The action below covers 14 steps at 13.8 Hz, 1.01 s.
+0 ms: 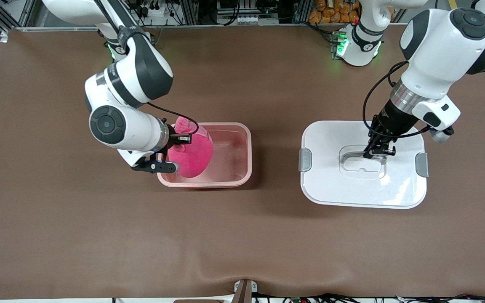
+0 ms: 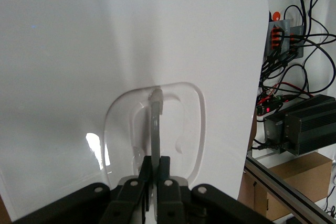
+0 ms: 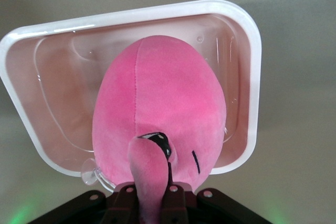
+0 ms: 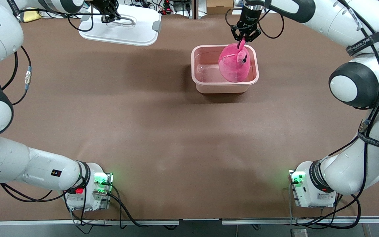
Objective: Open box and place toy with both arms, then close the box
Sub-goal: 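Lower the toy into the box and open the right gripper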
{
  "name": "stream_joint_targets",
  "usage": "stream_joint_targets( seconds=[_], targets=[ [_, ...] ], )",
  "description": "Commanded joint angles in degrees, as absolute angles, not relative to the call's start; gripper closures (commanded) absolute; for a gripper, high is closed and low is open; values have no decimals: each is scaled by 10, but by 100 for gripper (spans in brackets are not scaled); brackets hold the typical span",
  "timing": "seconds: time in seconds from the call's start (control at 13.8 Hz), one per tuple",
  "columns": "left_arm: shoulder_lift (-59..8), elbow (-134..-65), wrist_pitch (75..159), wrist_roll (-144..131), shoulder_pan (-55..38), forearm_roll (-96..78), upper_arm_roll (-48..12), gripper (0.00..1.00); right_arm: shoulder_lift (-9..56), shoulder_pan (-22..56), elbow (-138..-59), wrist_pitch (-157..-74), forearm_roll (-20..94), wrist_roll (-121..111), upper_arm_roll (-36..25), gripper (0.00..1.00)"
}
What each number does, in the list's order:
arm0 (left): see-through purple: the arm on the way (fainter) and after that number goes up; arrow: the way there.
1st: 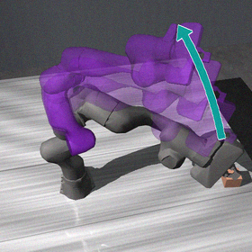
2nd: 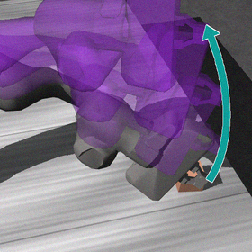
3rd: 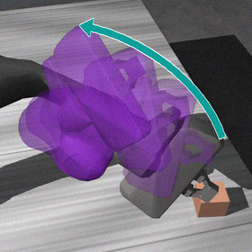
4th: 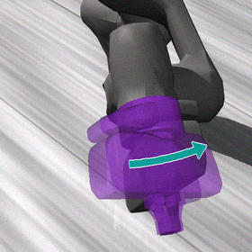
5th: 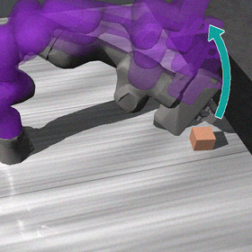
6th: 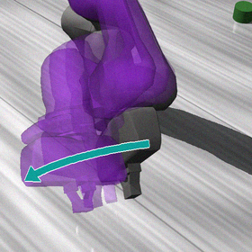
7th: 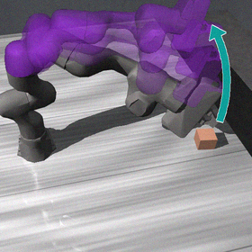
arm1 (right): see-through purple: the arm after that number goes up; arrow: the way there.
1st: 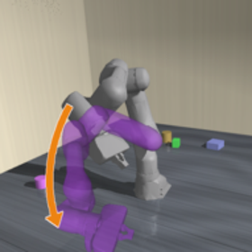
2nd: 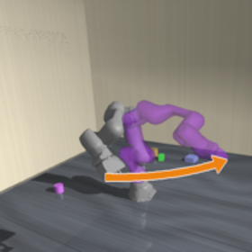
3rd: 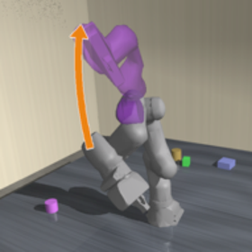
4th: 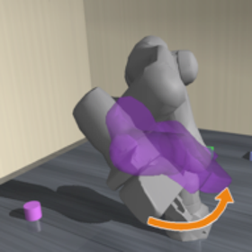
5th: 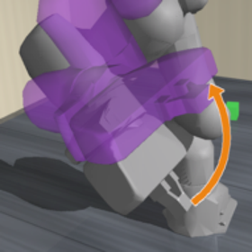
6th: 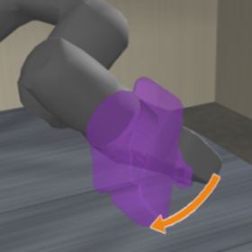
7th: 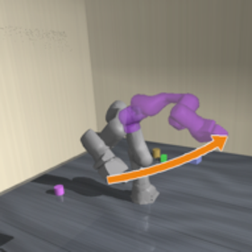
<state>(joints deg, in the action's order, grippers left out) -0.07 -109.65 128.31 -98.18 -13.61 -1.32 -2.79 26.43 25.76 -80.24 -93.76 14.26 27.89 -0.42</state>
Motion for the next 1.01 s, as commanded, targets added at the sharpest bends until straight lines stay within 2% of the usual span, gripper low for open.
stream_joint_targets(
  seconds=[0.0, 0.94],
  targets=[
    [-4, -1092, 1287, -986, -136, -22, -29, 100, 265, 263, -807, -932, 145, 287, -11, 100],
    [-14, -1092, 1287, -986, -143, -14, -38, 100, 326, 272, -806, -977, 134, 311, -13, 100]
  ],
)
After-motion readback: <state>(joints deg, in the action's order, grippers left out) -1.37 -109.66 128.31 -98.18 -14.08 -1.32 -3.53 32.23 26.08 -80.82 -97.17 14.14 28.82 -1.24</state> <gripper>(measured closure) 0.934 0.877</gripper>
